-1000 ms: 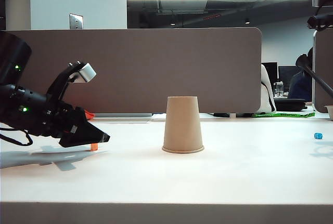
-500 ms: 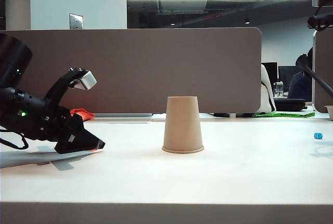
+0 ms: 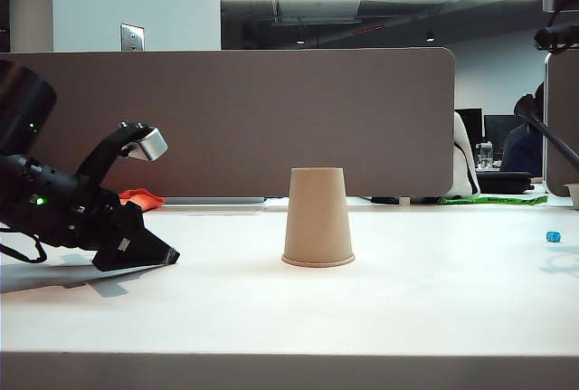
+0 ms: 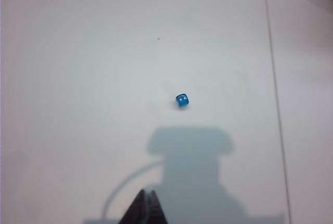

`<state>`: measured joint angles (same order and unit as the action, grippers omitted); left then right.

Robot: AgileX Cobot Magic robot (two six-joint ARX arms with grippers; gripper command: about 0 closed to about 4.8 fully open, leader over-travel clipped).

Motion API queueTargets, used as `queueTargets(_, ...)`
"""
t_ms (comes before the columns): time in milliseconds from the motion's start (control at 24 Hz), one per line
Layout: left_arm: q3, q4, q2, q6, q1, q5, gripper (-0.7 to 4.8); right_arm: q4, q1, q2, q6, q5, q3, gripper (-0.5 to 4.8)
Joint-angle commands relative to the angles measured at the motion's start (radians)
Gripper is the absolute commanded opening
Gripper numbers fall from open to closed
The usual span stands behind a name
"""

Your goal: Throw the dice onto the paper cup, compare its value with the values of the other dice on the table, place the die with the higher value on the paper cup, and take no action if both dice have the same value.

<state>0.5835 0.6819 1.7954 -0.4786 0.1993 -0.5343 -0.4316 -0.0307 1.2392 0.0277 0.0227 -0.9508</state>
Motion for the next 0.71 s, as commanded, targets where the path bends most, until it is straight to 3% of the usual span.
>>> queueTargets(42, 0.0, -0.024, -0.003, -0.004, 0.0, -0.001, 1.84, 0.008, 0.0, -0.005, 0.003, -0.003, -0.002, -0.01)
queueTargets(333, 0.0, -0.023, -0.003, -0.004, 0.0, -0.001, 1.71, 0.008, 0.0, -0.005, 0.003, -0.003, -0.002, -0.02)
queueTargets(417, 0.0, -0.023, -0.003, -0.004, 0.0, 0.0, 1.09, 0.007, 0.0, -0.005, 0.003, -0.003, -0.002, -0.02)
queueTargets(459, 0.0, -0.023, -0.003, -0.004, 0.0, 0.0, 0.5, 0.006, 0.0, -0.005, 0.003, -0.003, -0.002, -0.02)
queueTargets(709, 0.0, -0.017, -0.003, -0.004, 0.0, -0.002, 0.38, 0.005, 0.0, -0.005, 0.003, -0.003, -0.002, -0.02)
